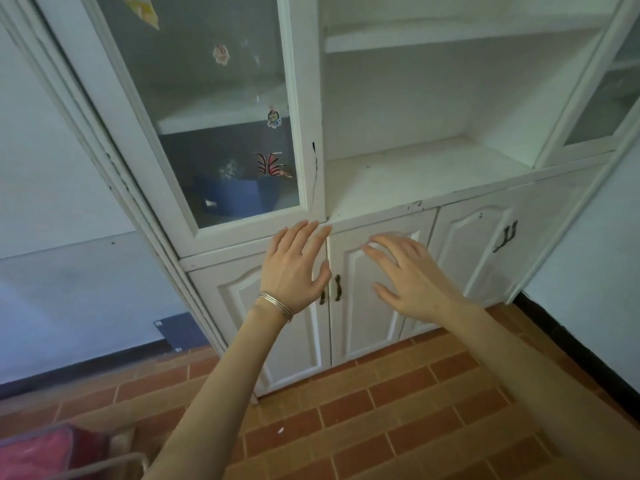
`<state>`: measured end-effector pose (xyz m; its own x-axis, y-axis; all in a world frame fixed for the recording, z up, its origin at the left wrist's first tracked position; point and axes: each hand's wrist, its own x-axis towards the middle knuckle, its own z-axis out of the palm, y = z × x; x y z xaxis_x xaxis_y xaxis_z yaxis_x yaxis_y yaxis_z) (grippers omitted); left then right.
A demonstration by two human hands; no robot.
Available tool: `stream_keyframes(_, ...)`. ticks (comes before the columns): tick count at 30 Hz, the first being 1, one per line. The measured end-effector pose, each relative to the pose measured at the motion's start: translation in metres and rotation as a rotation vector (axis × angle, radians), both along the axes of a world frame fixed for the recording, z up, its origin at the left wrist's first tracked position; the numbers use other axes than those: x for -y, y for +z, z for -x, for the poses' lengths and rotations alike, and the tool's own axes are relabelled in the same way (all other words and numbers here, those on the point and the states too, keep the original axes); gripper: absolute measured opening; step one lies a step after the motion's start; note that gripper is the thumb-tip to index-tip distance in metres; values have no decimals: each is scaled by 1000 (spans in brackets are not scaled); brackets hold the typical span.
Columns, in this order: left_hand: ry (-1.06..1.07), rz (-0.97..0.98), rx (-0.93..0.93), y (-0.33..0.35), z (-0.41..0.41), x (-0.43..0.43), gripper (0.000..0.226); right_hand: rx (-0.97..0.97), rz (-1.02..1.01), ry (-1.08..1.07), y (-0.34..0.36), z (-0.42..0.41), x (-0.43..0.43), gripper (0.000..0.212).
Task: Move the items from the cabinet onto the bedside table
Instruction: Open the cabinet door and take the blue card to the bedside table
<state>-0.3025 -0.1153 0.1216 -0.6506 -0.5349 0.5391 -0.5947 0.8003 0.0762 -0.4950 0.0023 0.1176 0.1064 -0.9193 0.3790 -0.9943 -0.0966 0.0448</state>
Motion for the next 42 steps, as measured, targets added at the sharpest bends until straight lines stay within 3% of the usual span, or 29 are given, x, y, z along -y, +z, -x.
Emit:
stream_keyframes(12, 155, 121, 50, 22, 35, 72, 54, -25, 27, 195, 22, 46, 98, 61)
stream_keyframes(18, 286, 210, -60, 45, 74, 111, 53, -110, 52, 310, 53, 107, 146, 60)
stream_keyframes(24, 349, 301, -45, 79, 114, 138, 52, -159, 120, 402, 87, 154, 188, 60)
stream_keyframes(42, 362, 643, 2, 216, 122, 184, 47, -140, 484, 601, 209, 167, 272, 58)
